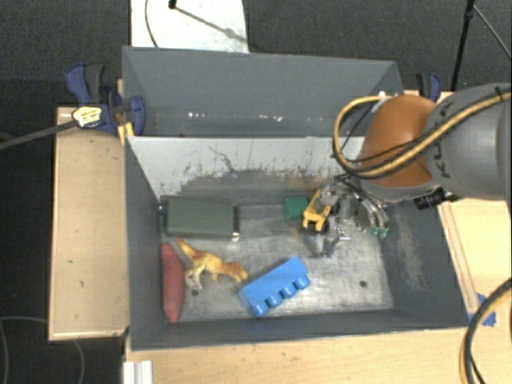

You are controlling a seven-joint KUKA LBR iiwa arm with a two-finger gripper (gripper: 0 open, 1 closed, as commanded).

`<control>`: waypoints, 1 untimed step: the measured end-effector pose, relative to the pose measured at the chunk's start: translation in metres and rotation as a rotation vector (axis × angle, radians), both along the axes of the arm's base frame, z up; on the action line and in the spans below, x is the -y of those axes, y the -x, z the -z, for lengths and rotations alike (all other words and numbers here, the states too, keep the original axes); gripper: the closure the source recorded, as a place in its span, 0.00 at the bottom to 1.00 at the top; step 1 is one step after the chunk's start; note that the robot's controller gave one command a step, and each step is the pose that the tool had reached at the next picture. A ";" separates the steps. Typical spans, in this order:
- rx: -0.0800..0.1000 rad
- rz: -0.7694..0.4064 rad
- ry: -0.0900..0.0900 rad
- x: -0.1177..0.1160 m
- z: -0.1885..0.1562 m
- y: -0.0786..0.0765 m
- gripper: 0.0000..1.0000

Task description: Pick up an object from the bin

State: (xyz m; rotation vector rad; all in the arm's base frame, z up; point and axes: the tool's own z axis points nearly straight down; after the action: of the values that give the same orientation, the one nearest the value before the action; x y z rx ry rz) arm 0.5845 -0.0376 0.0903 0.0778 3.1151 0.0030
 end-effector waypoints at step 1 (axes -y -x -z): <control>-0.018 -0.005 0.002 0.017 -0.004 -0.004 1.00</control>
Offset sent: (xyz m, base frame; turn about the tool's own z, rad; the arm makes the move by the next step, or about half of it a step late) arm 0.0000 0.0000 0.0000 0.0000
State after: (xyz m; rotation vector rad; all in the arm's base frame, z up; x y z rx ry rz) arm 0.5883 -0.0548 0.0946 0.0708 3.1330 -0.0003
